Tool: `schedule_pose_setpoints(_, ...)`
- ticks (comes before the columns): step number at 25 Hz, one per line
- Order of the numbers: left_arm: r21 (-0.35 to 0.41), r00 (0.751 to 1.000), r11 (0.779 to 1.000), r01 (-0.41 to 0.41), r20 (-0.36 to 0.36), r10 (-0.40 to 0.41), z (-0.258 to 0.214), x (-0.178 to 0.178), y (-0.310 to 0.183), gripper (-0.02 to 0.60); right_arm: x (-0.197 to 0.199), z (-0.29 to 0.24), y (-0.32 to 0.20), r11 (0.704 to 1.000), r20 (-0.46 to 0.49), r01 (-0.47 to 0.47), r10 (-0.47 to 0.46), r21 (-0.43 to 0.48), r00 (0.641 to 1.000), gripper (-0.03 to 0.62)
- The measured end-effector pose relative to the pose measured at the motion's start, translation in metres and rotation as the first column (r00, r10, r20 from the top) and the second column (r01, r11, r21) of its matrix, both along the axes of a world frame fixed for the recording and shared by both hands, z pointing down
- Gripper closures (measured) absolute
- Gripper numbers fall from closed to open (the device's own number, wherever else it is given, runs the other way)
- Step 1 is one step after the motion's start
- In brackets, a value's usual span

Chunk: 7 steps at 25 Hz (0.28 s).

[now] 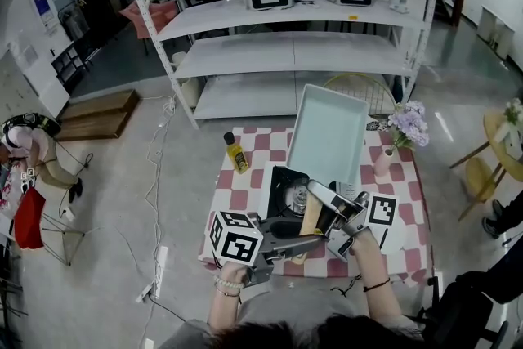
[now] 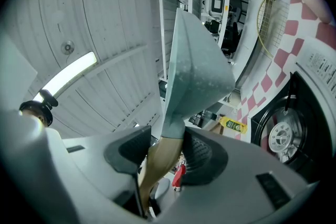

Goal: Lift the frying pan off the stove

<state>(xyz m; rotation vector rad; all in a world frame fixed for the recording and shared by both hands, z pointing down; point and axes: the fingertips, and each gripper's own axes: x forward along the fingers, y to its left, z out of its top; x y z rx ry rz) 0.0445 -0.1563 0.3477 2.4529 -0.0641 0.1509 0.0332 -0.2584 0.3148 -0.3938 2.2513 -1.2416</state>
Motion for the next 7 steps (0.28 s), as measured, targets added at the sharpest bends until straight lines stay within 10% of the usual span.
schedule_pose_setpoints(7, -0.003, 1.000, 1.000, 0.003, -0.004, -0.003, 0.0014, -0.0007, -0.0002, 0.391, -0.0018, 0.0018, -0.0003, 1.000, 0.003, 0.006, -0.006, -0.004, 1.000, 0.402)
